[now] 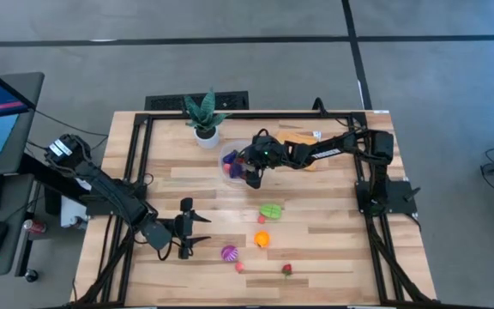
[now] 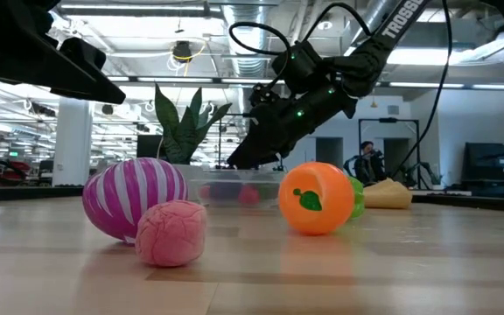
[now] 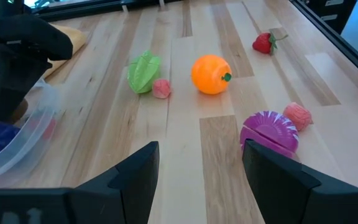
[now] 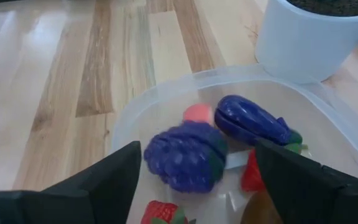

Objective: Pick and placing Produce into tupperware
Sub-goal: Put the purple onion into the transparent bin

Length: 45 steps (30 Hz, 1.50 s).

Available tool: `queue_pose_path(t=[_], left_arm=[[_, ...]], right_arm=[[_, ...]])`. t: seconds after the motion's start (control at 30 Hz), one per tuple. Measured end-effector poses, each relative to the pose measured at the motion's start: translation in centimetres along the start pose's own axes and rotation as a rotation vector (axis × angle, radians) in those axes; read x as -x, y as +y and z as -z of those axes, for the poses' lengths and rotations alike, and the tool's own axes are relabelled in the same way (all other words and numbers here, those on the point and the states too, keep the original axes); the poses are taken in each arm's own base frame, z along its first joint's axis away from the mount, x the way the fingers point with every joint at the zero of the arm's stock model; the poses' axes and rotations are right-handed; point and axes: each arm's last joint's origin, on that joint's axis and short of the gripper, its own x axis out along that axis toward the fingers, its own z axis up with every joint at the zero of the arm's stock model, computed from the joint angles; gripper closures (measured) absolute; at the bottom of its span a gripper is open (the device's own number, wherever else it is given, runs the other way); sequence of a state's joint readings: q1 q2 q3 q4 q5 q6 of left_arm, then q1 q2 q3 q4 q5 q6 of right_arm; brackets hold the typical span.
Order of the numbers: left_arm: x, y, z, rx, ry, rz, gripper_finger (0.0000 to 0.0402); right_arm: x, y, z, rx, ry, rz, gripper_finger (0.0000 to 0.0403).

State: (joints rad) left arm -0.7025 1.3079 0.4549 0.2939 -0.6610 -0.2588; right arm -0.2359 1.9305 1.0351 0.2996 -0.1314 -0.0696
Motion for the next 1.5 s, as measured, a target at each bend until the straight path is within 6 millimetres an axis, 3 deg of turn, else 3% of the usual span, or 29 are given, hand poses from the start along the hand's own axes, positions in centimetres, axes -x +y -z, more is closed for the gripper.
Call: queue_pose_path(t=[0.27,0.57,0.93,1.23,1.5], left_arm=[[0.0,0.1,0.2,0.002,0.018,-0.014,0.018],[0.0,0.1,0.3,-0.002,0.022,-0.015,0.018],[-0.1,-0.8,0.0,0.051,-0.027,0.125,0.018],[-2.2,-2.3,3.0,0.121,-0.059,0.183,0.018],[-3.6,-3.3,4.1,0.161,-0.113,0.245,0.018]], right_arm=[[0.1,0.5,-0.4,0.029,-0.031,-0.007,0.0046],[4.1,3.4,-3.5,0.094,-0.043,-0.064,0.0057],[9.7,10.1,-4.1,0.11,0.127,-0.193,0.0057],[13.8,16.0,-3.2,0.152,0.181,-0.083,0.0053],[17.0,20.4,-1.9,0.197,0.135,0.033,0.0052]])
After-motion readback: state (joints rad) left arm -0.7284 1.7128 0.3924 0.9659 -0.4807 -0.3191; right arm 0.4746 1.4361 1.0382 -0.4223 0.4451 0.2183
